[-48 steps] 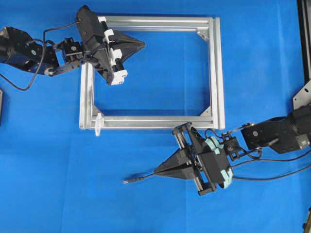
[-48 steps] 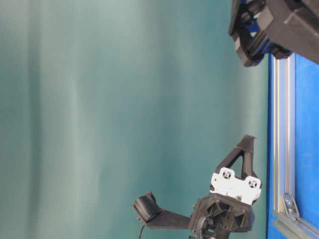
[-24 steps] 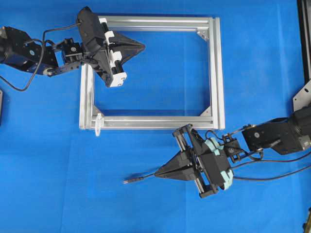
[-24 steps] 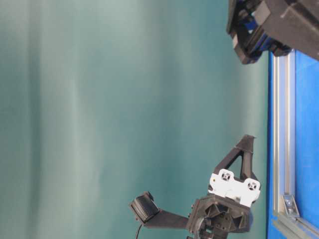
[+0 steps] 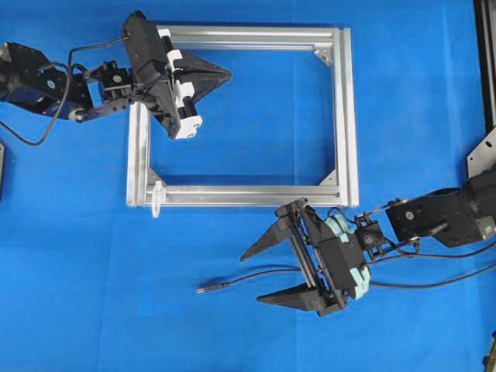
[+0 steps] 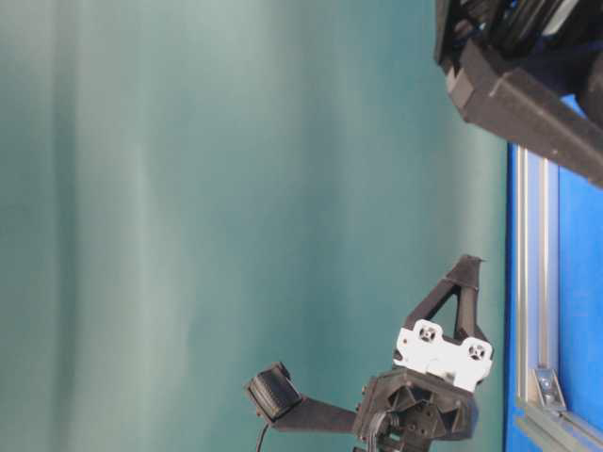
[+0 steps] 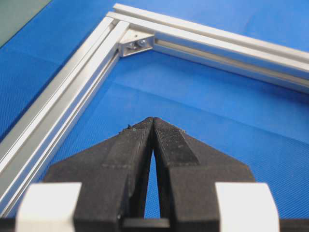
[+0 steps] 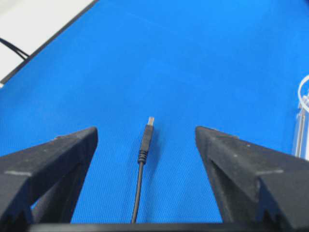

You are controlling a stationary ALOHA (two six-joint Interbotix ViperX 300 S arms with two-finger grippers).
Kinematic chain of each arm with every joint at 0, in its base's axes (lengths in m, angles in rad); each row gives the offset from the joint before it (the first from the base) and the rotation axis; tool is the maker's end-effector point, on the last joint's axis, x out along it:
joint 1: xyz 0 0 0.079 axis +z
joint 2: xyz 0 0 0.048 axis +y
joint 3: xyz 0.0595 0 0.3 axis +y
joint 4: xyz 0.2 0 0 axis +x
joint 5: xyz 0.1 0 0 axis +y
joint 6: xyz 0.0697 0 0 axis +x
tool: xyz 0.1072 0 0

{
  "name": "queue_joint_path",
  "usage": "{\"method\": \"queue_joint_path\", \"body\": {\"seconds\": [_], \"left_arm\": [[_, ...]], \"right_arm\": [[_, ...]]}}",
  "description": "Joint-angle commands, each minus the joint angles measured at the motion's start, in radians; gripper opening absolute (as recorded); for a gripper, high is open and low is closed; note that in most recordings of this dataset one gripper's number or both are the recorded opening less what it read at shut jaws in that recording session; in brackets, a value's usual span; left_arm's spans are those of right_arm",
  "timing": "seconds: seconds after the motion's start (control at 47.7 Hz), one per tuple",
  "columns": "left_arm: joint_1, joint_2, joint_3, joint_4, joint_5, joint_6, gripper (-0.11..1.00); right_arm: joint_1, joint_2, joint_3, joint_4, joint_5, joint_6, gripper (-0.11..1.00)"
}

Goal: Insert the wire through the string loop located on the left side.
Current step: 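Open the right gripper and lower it over the black USB cable, then close the right gripper on the black USB cable near its plug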

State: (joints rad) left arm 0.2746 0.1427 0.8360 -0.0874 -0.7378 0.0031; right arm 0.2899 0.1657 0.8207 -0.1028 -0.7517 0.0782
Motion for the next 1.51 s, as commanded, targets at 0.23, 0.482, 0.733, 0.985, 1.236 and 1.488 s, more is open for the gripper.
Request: {"method": "queue_joint_path", "body": {"seconds": [0.23, 0.482, 0.733, 0.985, 1.236, 1.488], "left_arm": [[-0.002, -0.029, -0.008, 0.003, -0.006, 0.002, 0.00], [-0.002, -0.029, -0.006, 0.003, -0.005, 0.002, 0.00], [-0.002, -0.032, 0.006, 0.003, -0.006, 0.002, 0.00], [-0.002, -0.035, 0.014, 0.003, -0.009, 0.000, 0.00], [-0.002, -0.035, 0.014, 0.003, -0.009, 0.000, 0.00], [0.002, -0.035, 0.014, 0.003, -0.011, 0.000, 0.00]], "right_arm": [[0.005, 0.012, -0.025, 0.035, -0.011, 0.003, 0.88], [0.006, 0.147, -0.095, 0.072, -0.011, 0.035, 0.88], [0.008, 0.230, -0.149, 0.080, -0.005, 0.067, 0.88], [0.006, 0.230, -0.143, 0.087, 0.003, 0.067, 0.82], [0.006, 0.215, -0.126, 0.087, 0.044, 0.058, 0.45], [-0.003, 0.213, -0.130, 0.083, 0.044, 0.055, -0.03]]}}
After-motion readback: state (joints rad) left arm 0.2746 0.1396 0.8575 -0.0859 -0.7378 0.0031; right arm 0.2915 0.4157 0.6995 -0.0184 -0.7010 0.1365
